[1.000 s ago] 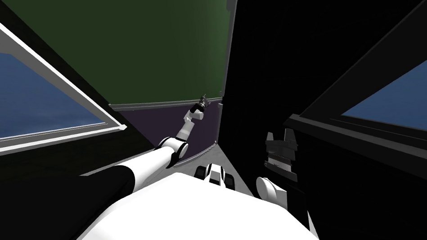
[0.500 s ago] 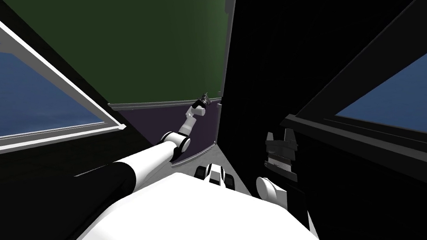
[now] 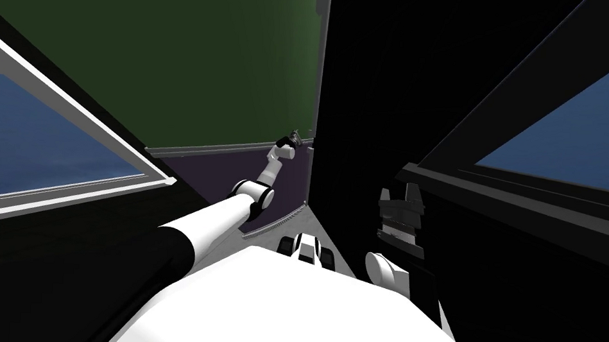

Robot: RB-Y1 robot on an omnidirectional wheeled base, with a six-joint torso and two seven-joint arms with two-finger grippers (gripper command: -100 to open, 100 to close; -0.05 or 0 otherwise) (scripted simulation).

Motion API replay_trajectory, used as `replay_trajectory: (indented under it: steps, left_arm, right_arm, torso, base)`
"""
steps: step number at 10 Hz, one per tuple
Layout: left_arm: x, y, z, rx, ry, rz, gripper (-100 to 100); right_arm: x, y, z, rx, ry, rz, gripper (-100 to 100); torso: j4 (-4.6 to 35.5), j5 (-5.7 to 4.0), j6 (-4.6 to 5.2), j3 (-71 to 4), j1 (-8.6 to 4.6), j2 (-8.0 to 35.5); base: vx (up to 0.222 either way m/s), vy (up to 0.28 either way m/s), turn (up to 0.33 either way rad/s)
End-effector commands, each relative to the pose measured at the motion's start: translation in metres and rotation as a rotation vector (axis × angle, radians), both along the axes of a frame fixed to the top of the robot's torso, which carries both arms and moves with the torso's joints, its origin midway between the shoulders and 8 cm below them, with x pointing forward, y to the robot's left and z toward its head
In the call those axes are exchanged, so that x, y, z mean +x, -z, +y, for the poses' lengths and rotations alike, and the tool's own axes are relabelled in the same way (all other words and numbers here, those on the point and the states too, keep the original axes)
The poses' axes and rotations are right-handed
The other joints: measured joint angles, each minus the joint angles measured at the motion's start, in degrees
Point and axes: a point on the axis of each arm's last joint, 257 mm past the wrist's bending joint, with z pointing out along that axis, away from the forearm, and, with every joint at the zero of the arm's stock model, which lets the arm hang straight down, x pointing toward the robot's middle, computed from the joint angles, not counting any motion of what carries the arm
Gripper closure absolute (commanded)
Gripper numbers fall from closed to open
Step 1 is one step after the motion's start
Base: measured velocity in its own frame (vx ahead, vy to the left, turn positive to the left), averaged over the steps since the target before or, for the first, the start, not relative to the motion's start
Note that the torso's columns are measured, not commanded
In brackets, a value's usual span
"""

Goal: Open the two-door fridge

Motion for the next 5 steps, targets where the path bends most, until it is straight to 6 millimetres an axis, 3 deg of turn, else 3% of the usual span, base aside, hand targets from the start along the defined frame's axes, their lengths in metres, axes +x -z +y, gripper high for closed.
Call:
replay_trajectory:
  steps: [1, 5]
  left_arm:
    - [0.007, -0.010, -0.009, -0.008, 0.008, 0.032, -100]
    - [0.019, -0.019, -0.023, -0.017, 0.019, 0.107, -100]
  right_arm:
    - [0.000, 0.000, 0.000, 0.000, 0.000, 0.000, 0]
    - [0.000, 0.002, 0.001, -0.002, -0.002, 0.004, 0]
  torso:
    - [0.0, 0.03, -0.09, 0.2, 0.05, 0.2]
    - [0.2, 0.00, -0.14, 0.2, -0.31, 0.4]
  base:
    - [0.026, -0.042, 0.008]
    - [0.016, -0.048, 0.001]
